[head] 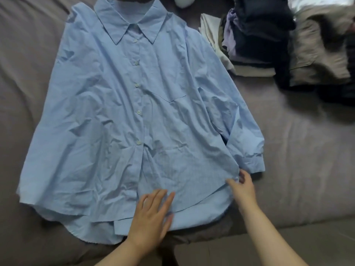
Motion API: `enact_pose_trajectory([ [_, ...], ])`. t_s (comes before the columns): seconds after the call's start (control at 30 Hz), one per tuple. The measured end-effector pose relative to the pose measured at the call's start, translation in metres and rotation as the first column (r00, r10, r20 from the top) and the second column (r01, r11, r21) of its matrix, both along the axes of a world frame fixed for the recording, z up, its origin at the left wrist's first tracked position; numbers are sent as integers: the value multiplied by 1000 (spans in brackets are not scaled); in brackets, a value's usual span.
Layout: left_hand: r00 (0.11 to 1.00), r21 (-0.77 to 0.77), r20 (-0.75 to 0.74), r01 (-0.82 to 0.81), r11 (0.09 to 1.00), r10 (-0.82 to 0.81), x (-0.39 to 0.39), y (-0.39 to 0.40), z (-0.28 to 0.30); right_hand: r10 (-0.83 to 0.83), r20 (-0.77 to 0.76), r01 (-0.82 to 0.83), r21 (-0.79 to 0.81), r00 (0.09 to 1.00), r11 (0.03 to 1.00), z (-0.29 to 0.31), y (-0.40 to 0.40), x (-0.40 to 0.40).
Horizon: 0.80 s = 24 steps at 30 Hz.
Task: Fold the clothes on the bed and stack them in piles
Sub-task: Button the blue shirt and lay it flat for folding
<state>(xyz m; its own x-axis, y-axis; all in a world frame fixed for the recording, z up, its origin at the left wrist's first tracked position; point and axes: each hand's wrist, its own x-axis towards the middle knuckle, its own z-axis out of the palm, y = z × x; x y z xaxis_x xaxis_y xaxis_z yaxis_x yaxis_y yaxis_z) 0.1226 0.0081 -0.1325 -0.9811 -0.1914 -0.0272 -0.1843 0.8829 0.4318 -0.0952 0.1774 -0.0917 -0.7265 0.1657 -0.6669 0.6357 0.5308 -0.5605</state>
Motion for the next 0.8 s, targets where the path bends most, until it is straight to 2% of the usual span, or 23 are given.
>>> enact_pose_trajectory([
  [0.07, 994, -35, 101, 33, 999, -29, -18, 0, -9, -289, -6, 288, -70, 957, 955, -10, -8, -9],
  [0.1, 987, -33, 155, 42, 999, -37, -23, -2, -15, -381, -1, 379, -75, 925, 922, -14, -8, -11],
  [0.13, 984, -34, 172, 45, 998, -38, -25, -4, -20, -394, -5, 393, -40, 919, 919, -15, -5, -10],
  [0.23, 988, -70, 118, 108, 992, -99, -15, -2, -31, -293, -33, 295, 112, 955, 949, -9, 13, 1],
  [0.3, 982, -132, 75, 183, 974, -175, -2, 3, -33, -285, 12, 281, 127, 959, 951, -5, 26, 3],
  [0.37, 978, -167, 74, 206, 964, -196, 7, 8, -28, -353, 54, 354, -7, 934, 935, 1, 35, -9],
  [0.43, 976, -176, 145, 187, 967, -162, 1, 11, -19, -436, 124, 453, -195, 891, 870, 6, 36, -29],
  [0.5, 971, -165, 196, 173, 971, -139, -17, 17, -5, -490, 133, 507, -234, 862, 829, 11, 31, -47],
  [0.57, 965, -101, 247, 115, 988, -88, -47, 19, 13, -580, 104, 583, -275, 808, 764, 18, 23, -70],
  [0.63, 964, 3, 261, 39, 999, -38, -82, 22, 31, -617, 199, 632, -440, 761, 638, 38, 14, -96],
  [0.7, 960, 177, 280, -50, 983, -1, -128, 29, 58, -556, 291, 604, -586, 778, 539, 71, 14, -123],
  [0.8, 928, 432, 371, -211, 877, 40, -196, 54, 103, -473, 253, 494, -713, 844, 498, 132, 37, -151],
])
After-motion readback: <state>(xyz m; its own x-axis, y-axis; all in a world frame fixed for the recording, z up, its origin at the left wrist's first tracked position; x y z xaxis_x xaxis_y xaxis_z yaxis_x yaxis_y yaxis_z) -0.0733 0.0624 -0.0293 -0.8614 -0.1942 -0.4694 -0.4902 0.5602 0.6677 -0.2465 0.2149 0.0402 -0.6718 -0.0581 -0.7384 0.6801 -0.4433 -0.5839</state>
